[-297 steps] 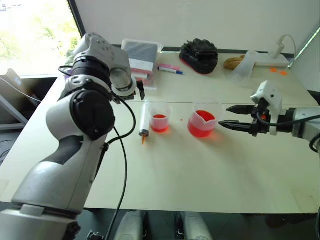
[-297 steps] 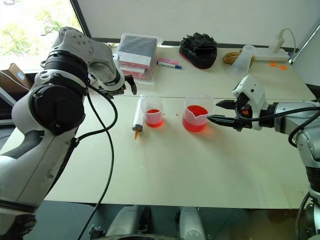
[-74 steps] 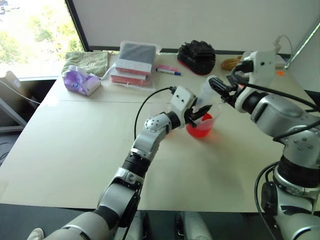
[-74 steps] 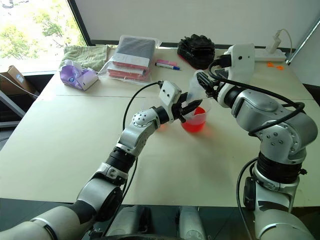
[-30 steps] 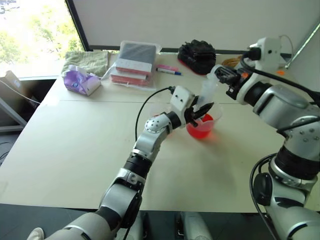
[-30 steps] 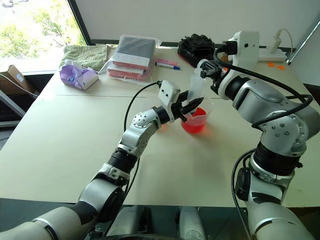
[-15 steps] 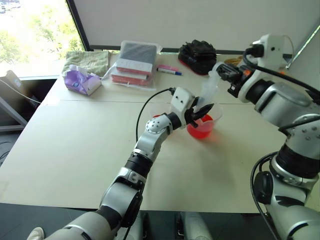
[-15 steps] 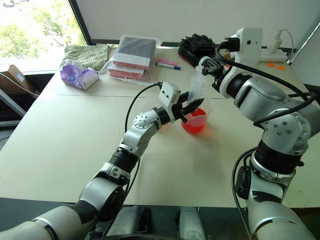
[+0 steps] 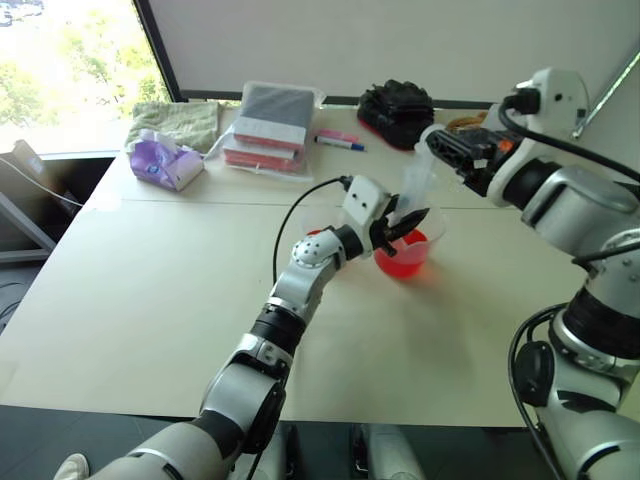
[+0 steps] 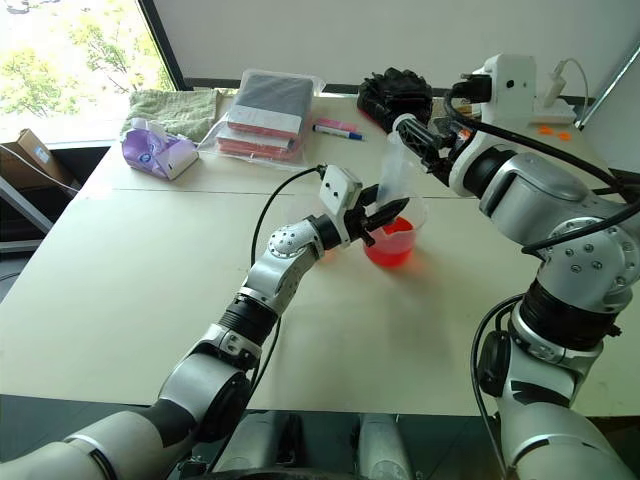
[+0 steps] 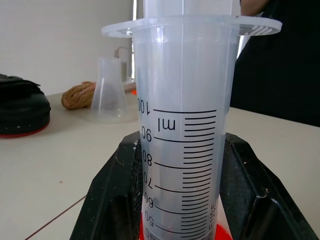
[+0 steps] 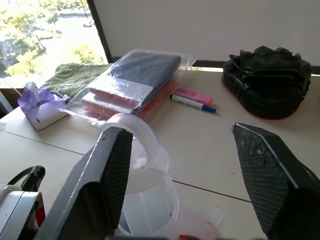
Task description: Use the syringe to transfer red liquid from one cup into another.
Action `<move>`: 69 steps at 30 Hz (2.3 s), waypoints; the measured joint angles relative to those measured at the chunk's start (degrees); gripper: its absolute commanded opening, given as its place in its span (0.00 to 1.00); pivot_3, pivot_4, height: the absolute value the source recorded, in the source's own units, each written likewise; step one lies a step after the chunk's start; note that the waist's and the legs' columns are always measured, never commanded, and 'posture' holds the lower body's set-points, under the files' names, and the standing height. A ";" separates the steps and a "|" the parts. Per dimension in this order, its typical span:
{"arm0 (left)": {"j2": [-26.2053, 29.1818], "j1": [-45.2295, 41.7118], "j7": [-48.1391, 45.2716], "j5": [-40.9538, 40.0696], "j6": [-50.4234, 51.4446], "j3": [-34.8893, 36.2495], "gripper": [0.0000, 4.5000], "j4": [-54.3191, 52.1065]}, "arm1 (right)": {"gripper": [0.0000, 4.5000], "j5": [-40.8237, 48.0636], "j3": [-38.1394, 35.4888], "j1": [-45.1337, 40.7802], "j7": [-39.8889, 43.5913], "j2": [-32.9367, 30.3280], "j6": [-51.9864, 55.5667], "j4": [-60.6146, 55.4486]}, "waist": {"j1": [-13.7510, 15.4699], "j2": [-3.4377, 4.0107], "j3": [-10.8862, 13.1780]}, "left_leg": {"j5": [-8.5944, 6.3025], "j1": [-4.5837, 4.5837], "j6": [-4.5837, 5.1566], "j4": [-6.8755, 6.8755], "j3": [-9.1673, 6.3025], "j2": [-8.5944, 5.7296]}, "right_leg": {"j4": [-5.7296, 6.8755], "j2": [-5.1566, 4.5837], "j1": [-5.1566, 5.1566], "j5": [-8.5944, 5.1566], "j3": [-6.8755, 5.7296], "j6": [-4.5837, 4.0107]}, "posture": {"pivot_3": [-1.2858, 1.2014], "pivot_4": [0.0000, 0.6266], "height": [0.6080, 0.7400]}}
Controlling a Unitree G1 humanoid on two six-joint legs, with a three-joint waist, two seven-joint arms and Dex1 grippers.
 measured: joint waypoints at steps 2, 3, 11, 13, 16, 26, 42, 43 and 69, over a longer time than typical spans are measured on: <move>-0.01 -0.02 -0.11 0.10 -0.16 -0.03 0.34 0.10 | 0.68 0.53 -0.10 -0.01 0.31 -0.45 0.53 -0.05 | 0.03 0.00 0.00 | 0.00 0.00 0.00 0.00 0.00 0.00 | -0.01 -0.01 0.00 0.00 0.00 0.00 | 0.52 0.24 1.00; -0.02 -0.02 -0.19 0.20 -0.26 -0.06 0.34 0.14 | 0.68 0.81 -0.20 -0.01 0.54 -1.03 0.97 -0.08 | 0.07 0.00 0.00 | 0.00 -0.01 0.01 0.00 -0.01 0.00 | -0.02 -0.01 0.00 0.00 -0.01 0.00 | 0.52 0.24 1.00; -0.16 -0.45 -0.05 0.68 -2.38 -0.15 0.34 1.58 | 0.68 2.54 -1.86 0.27 3.98 -7.67 5.01 -0.07 | 0.06 0.00 0.00 | -0.04 -0.08 0.06 0.00 -0.03 0.00 | -0.18 -0.04 0.01 0.01 -0.05 0.00 | 0.52 0.24 1.00; -0.18 -0.49 0.03 0.74 -2.72 -0.20 0.34 1.77 | 0.68 3.25 -2.41 0.70 5.41 -9.18 5.68 -0.09 | 0.08 0.00 0.00 | -0.04 -0.09 0.07 0.00 -0.04 0.00 | -0.20 -0.04 0.01 0.01 -0.05 0.00 | 0.52 0.24 1.00; -0.25 -0.82 0.11 0.79 -3.46 -0.37 0.34 2.22 | 0.68 4.97 -3.72 1.96 8.62 -13.08 6.53 -0.74 | 0.20 0.00 0.00 | -0.06 -0.17 0.10 0.00 -0.07 0.00 | -0.30 -0.07 0.01 0.01 -0.10 0.01 | 0.52 0.24 1.00; -0.32 -2.73 2.64 0.02 -3.61 1.56 0.34 4.61 | 0.68 14.45 -10.33 6.23 16.26 -20.28 5.41 -4.47 | 0.01 0.02 -0.01 | -0.11 -0.35 0.20 -0.01 -0.13 0.00 | -0.60 -0.08 0.01 0.09 -0.17 0.09 | 0.52 0.24 1.00; -1.67 -13.44 6.78 -8.33 6.38 8.66 0.34 -6.26 | 0.68 17.61 -8.29 10.59 14.63 -22.42 -1.42 -3.83 | 0.04 0.02 -0.01 | -0.12 -0.60 0.21 -0.02 -0.11 -0.01 | -0.66 -0.05 -0.21 0.13 -0.20 0.12 | 0.52 0.24 1.00; -1.69 -13.58 7.04 -8.90 7.30 8.87 0.34 -7.21 | 0.68 17.78 -7.91 10.62 14.64 -22.74 -1.78 -3.80 | 0.05 0.02 -0.01 | -0.12 -0.60 0.21 -0.01 -0.11 -0.01 | -0.66 -0.04 -0.21 0.13 -0.20 0.12 | 0.52 0.24 1.00; 13.81 1.02 6.41 -10.15 16.34 10.59 0.34 -24.68 | 0.68 19.86 2.88 9.63 14.67 -22.08 -8.51 -1.76 | 0.10 0.04 -0.02 | -0.08 -0.58 0.15 0.05 -0.13 0.00 | -0.65 0.01 -0.15 0.16 -0.17 0.15 | 0.52 0.24 1.00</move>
